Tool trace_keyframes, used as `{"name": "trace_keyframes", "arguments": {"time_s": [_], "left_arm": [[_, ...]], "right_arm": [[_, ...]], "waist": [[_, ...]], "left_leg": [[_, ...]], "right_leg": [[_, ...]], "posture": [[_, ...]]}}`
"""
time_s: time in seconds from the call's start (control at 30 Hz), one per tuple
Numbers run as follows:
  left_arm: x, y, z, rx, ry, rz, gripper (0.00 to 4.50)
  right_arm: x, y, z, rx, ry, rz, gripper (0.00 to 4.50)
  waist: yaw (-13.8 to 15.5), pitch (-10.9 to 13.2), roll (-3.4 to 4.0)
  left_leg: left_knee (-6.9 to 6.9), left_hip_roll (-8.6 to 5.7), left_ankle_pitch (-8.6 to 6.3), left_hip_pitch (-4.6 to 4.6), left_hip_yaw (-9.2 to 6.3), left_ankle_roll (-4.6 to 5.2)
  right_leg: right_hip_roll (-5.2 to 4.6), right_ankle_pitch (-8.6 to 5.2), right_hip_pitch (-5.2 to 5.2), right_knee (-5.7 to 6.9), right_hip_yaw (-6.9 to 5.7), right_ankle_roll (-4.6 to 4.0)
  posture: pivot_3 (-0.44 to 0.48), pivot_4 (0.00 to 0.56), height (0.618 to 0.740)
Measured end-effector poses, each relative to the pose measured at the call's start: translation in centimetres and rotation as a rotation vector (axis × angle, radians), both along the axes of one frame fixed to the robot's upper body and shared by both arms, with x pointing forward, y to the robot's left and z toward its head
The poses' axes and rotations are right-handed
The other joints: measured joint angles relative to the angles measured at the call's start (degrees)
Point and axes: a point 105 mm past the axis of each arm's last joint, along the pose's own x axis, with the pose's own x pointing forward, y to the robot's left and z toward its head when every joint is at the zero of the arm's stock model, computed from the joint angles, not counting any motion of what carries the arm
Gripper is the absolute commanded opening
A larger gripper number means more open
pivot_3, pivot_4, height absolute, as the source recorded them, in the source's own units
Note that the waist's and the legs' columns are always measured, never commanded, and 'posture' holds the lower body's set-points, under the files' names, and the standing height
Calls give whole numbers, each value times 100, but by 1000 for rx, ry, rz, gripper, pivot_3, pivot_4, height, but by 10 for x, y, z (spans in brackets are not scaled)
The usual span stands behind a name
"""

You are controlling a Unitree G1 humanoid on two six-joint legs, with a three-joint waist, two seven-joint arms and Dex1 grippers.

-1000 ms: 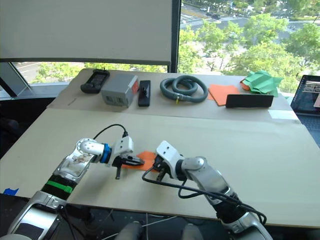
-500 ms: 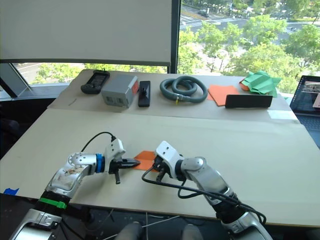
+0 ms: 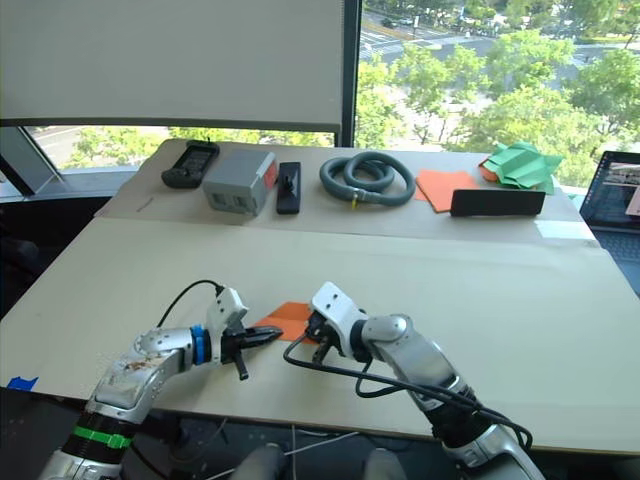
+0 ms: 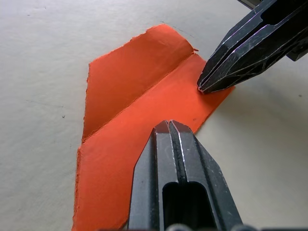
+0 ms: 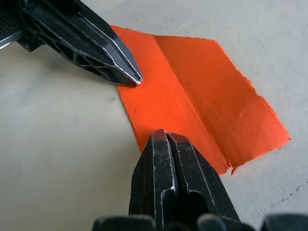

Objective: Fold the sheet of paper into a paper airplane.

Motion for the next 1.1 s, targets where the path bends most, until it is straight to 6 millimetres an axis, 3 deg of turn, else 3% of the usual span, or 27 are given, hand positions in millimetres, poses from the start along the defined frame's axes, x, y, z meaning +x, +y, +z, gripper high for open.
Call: {"name": "trace_keyframes", "arguments": {"time_s": [0.07, 0.23, 0.33, 0.47, 0.6, 0.9, 1.07, 1.1], "left_arm": [[-1, 1, -1, 0, 0, 8, 0], [-5, 0, -6, 3, -1, 14, 0], [-6, 0, -7, 13, -11, 9, 0], [-7, -1, -8, 19, -12, 7, 0], [-8, -1, -8, 25, -16, 6, 0], [-8, -2, -7, 32, -26, 11, 0], [-8, -2, -7, 35, -28, 13, 0], [-8, -2, -7, 35, -28, 13, 0]], "right_arm": [[0, 1, 0, 2, 1, -2, 30], [2, 1, 6, 84, 50, -46, 1584], [14, -9, 23, 191, 77, -126, 2573], [31, -27, 35, 226, 68, -204, 2573], [37, -36, 17, 229, 154, -254, 2573], [28, -26, 6, 403, 387, -235, 2573], [31, -20, 8, 436, 409, -234, 2573], [33, -19, 9, 449, 412, -239, 2335]], "waist": [[-2, -9, 6], [-6, -19, 15], [-2, -20, 19], [2, -22, 23], [1, -28, 31], [-2, -29, 33], [-7, -29, 35], [-6, -29, 35]], "left_leg": [[0, 0, -1, 0, 0, -1], [0, 0, -1, -4, 1, -2], [0, 0, -1, -5, 2, -2], [-1, 0, -1, -5, 4, -2], [-1, 0, -1, -7, 8, -1], [-1, 0, -1, -6, 9, -1], [-1, 0, -1, -7, 8, -2], [-2, 0, -2, -7, 8, -2]], "right_leg": [[0, -1, 0, -1, 0, -1], [0, -2, -6, -1, 3, -3], [-1, -1, -7, -1, 3, -3], [0, -3, -6, -2, 3, -5], [-1, -5, -8, -2, 4, -9], [-1, -5, -8, -1, 3, -8], [-1, -5, -9, -1, 3, -9], [-1, -5, -9, -1, 3, -9]], "posture": [[0, 150, 702], [0, 150, 702], [0, 150, 702], [0, 150, 702], [0, 150, 702], [0, 150, 702], [0, 150, 702], [0, 150, 702]]}}
